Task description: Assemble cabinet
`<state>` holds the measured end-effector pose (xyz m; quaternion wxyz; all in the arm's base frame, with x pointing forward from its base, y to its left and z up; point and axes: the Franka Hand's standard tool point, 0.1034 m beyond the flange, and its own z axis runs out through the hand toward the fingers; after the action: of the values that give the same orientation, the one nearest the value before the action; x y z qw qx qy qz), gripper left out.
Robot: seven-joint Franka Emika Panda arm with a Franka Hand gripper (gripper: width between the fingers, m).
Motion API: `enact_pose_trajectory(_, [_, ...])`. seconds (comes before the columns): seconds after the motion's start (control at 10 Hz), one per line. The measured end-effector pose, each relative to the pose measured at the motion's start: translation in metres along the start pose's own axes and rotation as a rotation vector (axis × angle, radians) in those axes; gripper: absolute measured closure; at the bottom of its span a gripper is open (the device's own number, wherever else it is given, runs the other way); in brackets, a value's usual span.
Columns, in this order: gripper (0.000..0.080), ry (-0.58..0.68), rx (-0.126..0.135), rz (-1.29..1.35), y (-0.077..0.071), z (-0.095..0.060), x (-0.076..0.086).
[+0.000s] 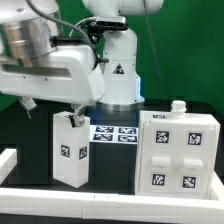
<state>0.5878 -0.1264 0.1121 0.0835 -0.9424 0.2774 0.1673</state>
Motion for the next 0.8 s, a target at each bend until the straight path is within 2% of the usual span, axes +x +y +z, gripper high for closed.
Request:
enact_pose_trajectory(0.2, [0.0002,-0.158,-0.024,-0.003,-0.002,-0.002,0.006])
enact_pose_trajectory(0.4, [0.0002,-0.244,-0.040,0.003,0.006,0.003,0.007])
enact_pose_trajectory(0.5, [0.0002,-0.245,-0.037,0.007,0.004,0.004,0.007])
enact_pose_trajectory(0.7, [0.0002,-0.289,0.012,0.109,-0.002,0.017,0.010])
enact_pose_trajectory(0.8, [0.0002,-0.276,0.012,0.126,-0.010,0.023,0.010])
